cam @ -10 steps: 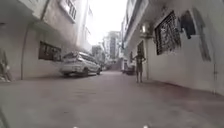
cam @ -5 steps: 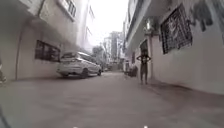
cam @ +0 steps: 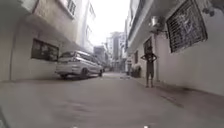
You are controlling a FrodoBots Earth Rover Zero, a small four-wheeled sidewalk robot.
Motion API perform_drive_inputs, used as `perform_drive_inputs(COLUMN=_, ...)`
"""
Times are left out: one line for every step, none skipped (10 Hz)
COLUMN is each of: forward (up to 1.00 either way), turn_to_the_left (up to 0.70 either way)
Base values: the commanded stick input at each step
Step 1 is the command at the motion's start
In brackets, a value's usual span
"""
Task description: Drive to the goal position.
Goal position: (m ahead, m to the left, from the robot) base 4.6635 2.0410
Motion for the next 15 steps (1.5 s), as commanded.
perform_drive_inputs(forward=1.00, turn_to_the_left=0.03)
perform_drive_inputs(forward=1.00, turn_to_the_left=0.03)
perform_drive_inputs(forward=1.00, turn_to_the_left=0.03)
perform_drive_inputs(forward=1.00, turn_to_the_left=0.03)
perform_drive_inputs(forward=1.00, turn_to_the_left=0.04)
perform_drive_inputs(forward=1.00, turn_to_the_left=0.04)
perform_drive_inputs(forward=1.00, turn_to_the_left=0.04)
perform_drive_inputs(forward=1.00, turn_to_the_left=0.04)
perform_drive_inputs(forward=1.00, turn_to_the_left=0.04)
perform_drive_inputs(forward=1.00, turn_to_the_left=0.04)
perform_drive_inputs(forward=1.00, turn_to_the_left=-0.18)
perform_drive_inputs(forward=1.00, turn_to_the_left=-0.36)
perform_drive_inputs(forward=1.00, turn_to_the_left=-0.17)
perform_drive_inputs(forward=1.00, turn_to_the_left=0.04)
perform_drive_inputs(forward=1.00, turn_to_the_left=0.04)
